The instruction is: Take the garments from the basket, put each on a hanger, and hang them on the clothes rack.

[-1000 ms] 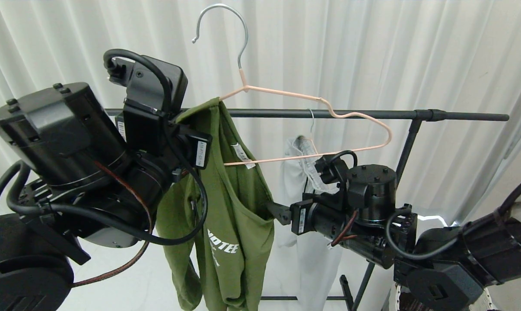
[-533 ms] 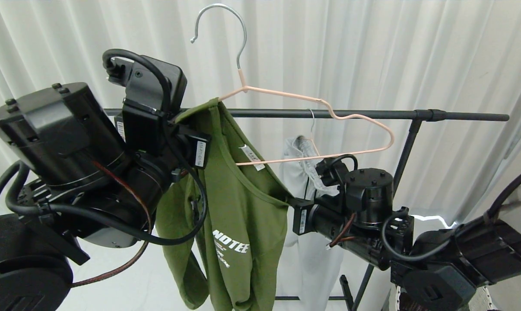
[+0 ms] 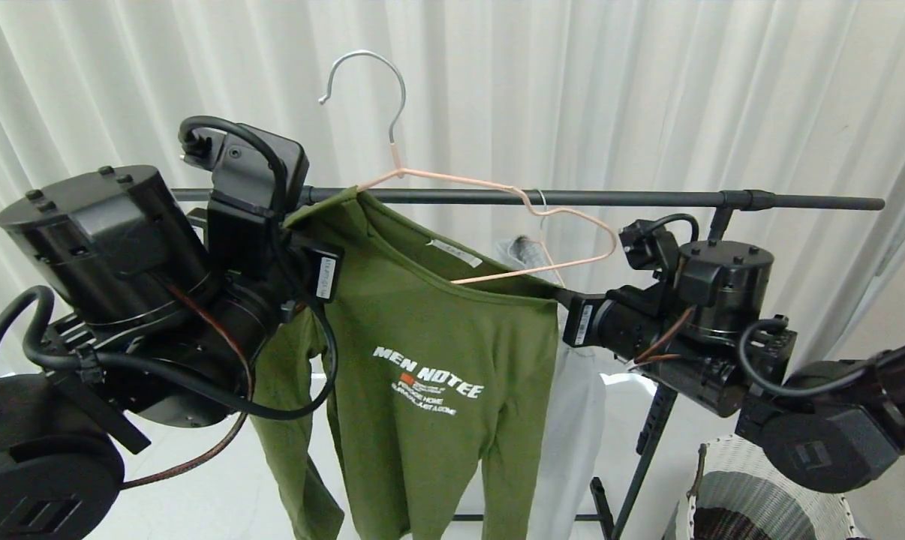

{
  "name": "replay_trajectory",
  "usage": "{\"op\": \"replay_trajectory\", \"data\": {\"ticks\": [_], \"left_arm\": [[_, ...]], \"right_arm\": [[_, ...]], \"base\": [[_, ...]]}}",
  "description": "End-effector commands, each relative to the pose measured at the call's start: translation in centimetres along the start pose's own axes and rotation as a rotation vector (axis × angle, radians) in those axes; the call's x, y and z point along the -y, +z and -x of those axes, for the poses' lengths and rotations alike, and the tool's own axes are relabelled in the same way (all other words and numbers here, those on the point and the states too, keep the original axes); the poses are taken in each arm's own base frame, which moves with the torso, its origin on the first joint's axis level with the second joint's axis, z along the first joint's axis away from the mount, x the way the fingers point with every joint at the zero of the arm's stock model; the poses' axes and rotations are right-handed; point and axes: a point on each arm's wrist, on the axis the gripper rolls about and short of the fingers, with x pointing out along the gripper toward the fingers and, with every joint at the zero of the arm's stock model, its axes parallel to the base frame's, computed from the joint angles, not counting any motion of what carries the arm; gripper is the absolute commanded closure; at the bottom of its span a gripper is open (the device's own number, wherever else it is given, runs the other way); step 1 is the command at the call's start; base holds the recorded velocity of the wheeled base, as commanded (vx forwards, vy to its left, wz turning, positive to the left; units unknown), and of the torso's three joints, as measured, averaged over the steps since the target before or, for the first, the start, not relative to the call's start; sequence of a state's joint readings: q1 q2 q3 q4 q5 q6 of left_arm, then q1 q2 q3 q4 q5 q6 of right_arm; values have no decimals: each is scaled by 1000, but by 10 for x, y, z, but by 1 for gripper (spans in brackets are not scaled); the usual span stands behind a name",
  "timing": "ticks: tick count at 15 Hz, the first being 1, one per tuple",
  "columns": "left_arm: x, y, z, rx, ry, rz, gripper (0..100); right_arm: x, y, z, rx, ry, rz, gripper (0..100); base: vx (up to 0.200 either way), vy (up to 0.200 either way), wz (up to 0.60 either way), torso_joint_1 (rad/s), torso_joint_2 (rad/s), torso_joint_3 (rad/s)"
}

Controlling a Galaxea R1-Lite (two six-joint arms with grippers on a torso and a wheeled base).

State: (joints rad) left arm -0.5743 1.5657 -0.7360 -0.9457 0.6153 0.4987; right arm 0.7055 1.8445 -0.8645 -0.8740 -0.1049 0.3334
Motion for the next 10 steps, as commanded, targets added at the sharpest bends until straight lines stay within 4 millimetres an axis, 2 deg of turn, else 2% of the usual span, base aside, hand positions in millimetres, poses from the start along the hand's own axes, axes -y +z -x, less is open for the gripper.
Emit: {"op": "replay_trajectory", "data": {"ticks": [1, 5, 8, 10], "left_arm": [[-2, -4, -2, -14, 12, -7, 100], [-6, -11, -4, -37, 29, -27, 100], [-11, -22, -6, -77, 45, -107, 100], [-11, -24, -7, -84, 52, -110, 100]], "right_arm": [[3, 17, 8, 51, -4, 0, 100], [4, 36, 21, 112, -3, -5, 100], [1, 52, 35, 154, 32, -7, 100], [0, 55, 40, 164, 39, -8, 100]], "base": [[0, 0, 0, 0, 0, 0], [0, 0, 0, 0, 0, 0], [0, 0, 0, 0, 0, 0], [0, 0, 0, 0, 0, 0]]}}
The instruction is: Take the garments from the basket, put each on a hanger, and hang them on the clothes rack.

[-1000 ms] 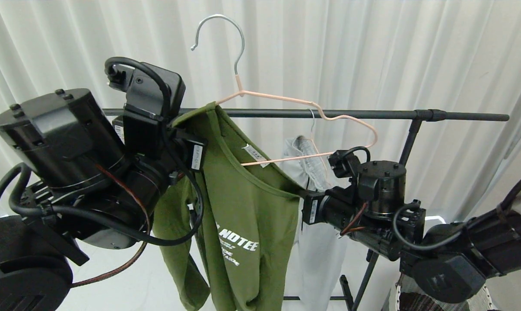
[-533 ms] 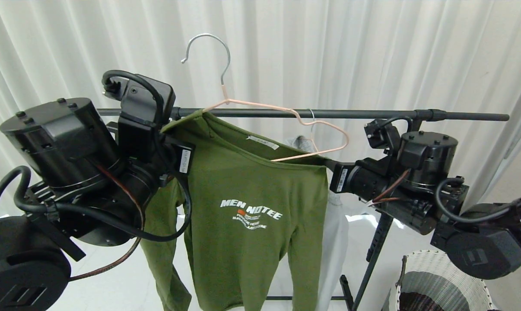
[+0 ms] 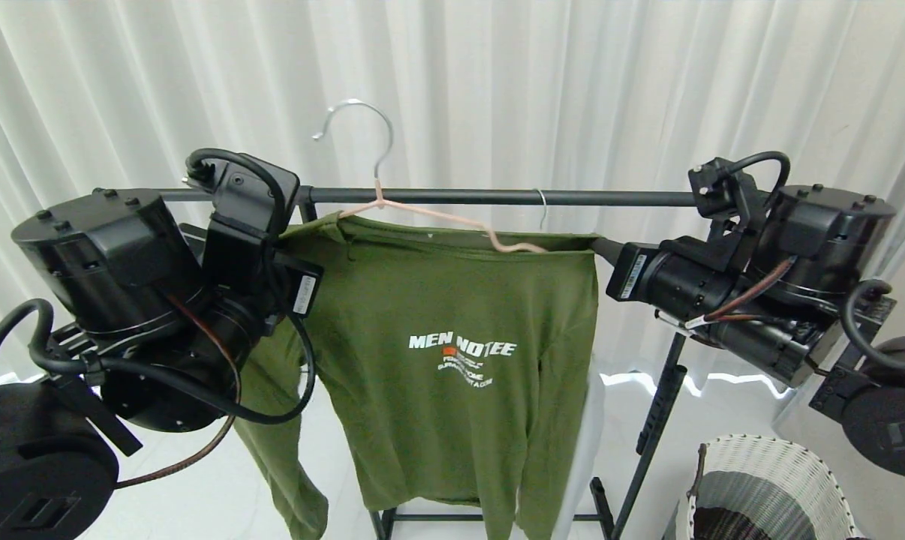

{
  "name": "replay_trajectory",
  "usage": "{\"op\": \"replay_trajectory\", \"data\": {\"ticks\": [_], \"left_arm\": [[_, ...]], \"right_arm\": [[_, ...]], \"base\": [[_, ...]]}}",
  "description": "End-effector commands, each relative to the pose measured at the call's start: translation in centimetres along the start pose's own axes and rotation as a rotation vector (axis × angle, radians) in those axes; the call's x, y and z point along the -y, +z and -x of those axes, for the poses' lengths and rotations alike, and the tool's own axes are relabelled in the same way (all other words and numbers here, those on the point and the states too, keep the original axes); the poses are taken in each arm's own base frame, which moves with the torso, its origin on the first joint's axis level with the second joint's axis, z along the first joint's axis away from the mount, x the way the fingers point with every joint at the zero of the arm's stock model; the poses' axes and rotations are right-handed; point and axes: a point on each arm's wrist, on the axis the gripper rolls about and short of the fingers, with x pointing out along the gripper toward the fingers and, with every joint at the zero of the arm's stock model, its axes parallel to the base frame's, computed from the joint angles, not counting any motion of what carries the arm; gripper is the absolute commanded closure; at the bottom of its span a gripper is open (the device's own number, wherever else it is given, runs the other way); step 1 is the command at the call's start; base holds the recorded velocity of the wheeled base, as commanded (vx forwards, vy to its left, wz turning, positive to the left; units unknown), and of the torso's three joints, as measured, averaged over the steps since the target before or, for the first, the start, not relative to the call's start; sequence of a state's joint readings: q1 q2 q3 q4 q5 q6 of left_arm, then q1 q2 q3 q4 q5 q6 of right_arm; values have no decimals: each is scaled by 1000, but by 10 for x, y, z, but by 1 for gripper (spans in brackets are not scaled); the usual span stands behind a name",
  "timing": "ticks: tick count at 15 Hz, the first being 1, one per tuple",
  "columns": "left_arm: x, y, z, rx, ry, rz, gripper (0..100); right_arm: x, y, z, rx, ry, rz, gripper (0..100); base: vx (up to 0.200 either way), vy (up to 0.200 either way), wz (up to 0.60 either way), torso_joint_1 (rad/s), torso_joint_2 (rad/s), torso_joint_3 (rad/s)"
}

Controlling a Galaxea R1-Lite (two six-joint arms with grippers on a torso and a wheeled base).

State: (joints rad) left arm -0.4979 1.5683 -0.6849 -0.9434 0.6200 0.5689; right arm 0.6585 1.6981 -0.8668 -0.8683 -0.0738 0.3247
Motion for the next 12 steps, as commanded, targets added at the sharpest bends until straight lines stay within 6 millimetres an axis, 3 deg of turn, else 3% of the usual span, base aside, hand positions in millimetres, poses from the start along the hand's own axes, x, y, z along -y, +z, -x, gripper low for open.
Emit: {"op": "replay_trajectory", "data": {"ticks": [1, 5, 9, 12], "left_arm": [[-2, -3, -3, -11, 10, -4, 100], [0, -7, -4, -26, 9, -14, 100], [4, -8, -7, -28, 1, -7, 100], [7, -8, -7, -24, -13, 1, 100]], "right_arm": [[-2, 9, 6, 26, 9, -3, 100], [-4, 2, 10, 3, 15, 8, 100], [-5, -1, 46, -74, 197, 66, 100], [-8, -5, 56, -109, 284, 66, 100]], "base": [[0, 0, 0, 0, 0, 0], [0, 0, 0, 0, 0, 0], [0, 0, 0, 0, 0, 0], [0, 0, 0, 0, 0, 0]]}}
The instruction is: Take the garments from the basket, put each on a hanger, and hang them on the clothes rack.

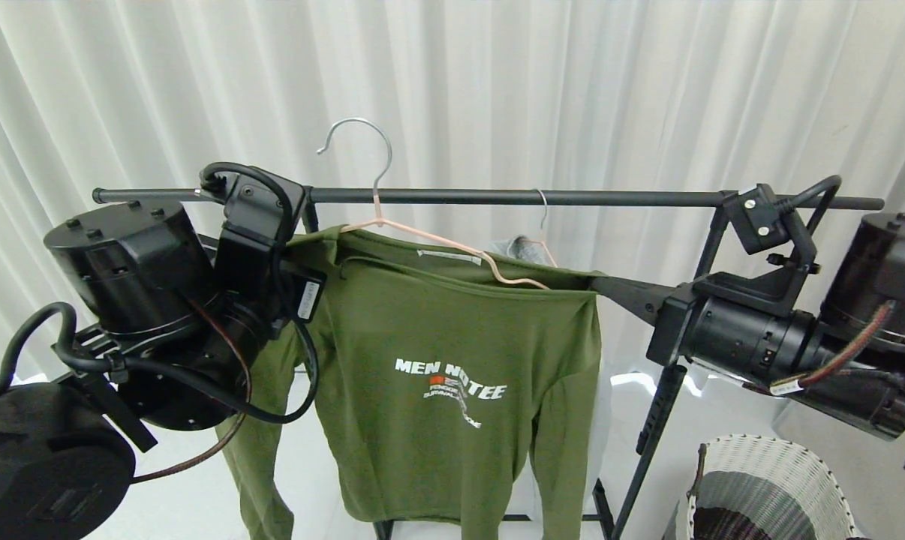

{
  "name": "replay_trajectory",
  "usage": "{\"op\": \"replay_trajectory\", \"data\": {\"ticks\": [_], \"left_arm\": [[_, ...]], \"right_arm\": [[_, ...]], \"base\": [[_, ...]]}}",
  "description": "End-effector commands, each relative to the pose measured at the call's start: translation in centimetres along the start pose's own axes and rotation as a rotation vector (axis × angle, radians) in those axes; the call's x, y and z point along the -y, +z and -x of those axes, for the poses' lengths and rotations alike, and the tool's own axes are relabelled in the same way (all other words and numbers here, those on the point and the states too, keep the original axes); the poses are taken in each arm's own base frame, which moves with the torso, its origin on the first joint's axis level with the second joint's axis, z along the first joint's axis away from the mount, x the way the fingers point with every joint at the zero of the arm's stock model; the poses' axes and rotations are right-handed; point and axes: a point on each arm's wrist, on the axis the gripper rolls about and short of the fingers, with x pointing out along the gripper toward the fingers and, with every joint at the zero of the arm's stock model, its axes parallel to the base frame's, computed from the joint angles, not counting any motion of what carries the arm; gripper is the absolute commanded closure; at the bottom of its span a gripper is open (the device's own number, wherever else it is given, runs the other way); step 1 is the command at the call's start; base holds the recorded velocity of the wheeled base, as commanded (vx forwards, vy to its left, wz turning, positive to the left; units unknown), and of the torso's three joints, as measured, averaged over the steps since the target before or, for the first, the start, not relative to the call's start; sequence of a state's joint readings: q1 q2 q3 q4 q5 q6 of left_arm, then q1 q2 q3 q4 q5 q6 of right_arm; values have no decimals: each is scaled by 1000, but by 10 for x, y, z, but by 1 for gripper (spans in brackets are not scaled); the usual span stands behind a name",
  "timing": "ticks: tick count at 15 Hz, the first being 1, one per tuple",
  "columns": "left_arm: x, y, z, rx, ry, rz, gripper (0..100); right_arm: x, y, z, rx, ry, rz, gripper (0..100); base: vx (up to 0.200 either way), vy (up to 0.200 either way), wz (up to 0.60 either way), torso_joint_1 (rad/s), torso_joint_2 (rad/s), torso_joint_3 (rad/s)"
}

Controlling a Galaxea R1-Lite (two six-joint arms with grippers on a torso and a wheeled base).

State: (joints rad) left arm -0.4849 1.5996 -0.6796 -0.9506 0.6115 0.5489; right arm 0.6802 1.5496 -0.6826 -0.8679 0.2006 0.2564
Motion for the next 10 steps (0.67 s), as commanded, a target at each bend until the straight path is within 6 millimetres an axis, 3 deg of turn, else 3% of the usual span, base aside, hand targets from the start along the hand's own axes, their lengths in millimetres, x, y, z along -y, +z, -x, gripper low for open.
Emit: {"op": "replay_trajectory", "data": {"ticks": [1, 2, 3, 10], "left_arm": [[2, 0, 0, 2, -5, 1, 100], [2, 0, 0, 2, -5, 1, 100], [2, 1, 0, 3, -8, 14, 100], [14, 2, 6, 40, -105, 69, 100]], "right_arm": [[-4, 2, 6, 9, 15, 3, 100], [-4, 2, 6, 9, 15, 4, 100], [-6, 1, 5, 5, 20, 4, 0], [-8, 3, 6, 6, 74, 132, 0]], "base": [[0, 0, 0, 0, 0, 0], [0, 0, 0, 0, 0, 0], [0, 0, 0, 0, 0, 0], [0, 0, 0, 0, 0, 0]]}}
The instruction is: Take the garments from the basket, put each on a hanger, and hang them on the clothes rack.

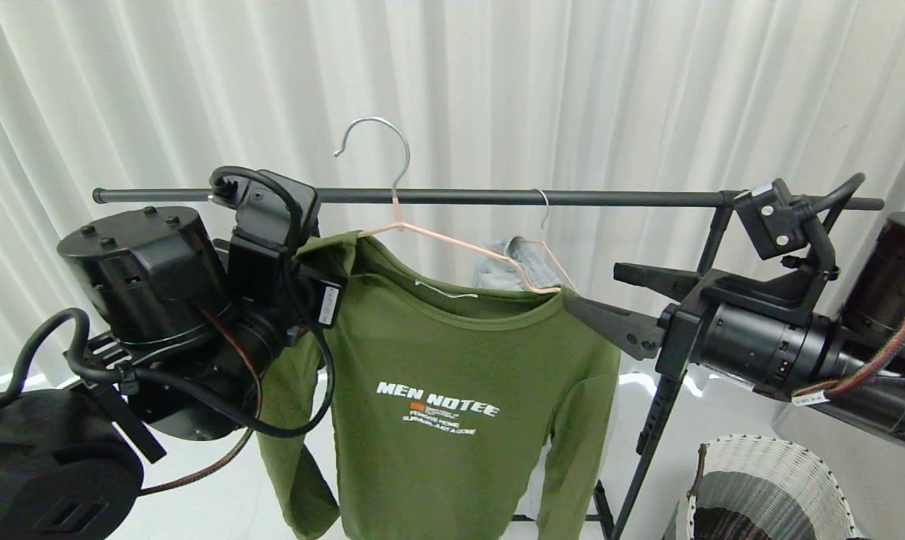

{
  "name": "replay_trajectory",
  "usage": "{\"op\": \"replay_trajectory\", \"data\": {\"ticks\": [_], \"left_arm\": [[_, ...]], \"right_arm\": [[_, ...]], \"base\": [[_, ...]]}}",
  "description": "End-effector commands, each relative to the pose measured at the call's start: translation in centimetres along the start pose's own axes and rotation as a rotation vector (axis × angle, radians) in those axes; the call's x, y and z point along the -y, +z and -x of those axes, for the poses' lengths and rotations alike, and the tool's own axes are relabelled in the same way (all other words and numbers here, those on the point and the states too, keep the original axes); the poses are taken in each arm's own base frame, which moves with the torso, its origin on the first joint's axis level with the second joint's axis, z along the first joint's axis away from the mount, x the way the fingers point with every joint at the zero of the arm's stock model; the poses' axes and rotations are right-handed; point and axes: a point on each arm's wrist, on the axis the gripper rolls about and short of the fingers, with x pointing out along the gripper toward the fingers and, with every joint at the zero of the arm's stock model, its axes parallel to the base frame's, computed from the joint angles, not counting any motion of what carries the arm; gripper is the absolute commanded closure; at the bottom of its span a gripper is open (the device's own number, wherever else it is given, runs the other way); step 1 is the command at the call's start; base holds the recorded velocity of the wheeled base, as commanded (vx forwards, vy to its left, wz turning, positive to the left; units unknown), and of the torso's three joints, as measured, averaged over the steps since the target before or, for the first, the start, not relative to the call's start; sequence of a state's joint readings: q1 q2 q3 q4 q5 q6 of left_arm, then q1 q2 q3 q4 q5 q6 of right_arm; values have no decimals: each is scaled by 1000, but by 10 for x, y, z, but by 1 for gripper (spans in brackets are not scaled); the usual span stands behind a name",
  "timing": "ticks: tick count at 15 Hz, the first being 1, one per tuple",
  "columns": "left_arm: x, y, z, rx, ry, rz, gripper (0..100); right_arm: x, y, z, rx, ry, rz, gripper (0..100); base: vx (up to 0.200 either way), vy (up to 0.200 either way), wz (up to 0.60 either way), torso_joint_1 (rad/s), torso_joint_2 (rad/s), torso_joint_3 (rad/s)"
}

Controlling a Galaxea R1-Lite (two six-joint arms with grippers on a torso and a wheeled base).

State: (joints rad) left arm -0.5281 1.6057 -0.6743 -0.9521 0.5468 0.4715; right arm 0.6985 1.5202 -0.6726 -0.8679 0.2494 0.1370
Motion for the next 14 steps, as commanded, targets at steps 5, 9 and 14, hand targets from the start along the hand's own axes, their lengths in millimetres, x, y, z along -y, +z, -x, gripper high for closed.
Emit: {"op": "replay_trajectory", "data": {"ticks": [5, 9, 14], "left_arm": [[8, 0, 2, 18, -58, -5, 100], [17, 4, 8, 35, -96, -8, 100], [24, 8, 13, 48, -124, -6, 100]], "right_arm": [[4, 19, -6, -135, 13, 133, 0], [2, 40, -20, -191, 30, 230, 0], [-2, 34, -47, -239, 60, 250, 0]], "base": [[0, 0, 0, 0, 0, 0], [0, 0, 0, 0, 0, 0], [0, 0, 0, 0, 0, 0]]}}
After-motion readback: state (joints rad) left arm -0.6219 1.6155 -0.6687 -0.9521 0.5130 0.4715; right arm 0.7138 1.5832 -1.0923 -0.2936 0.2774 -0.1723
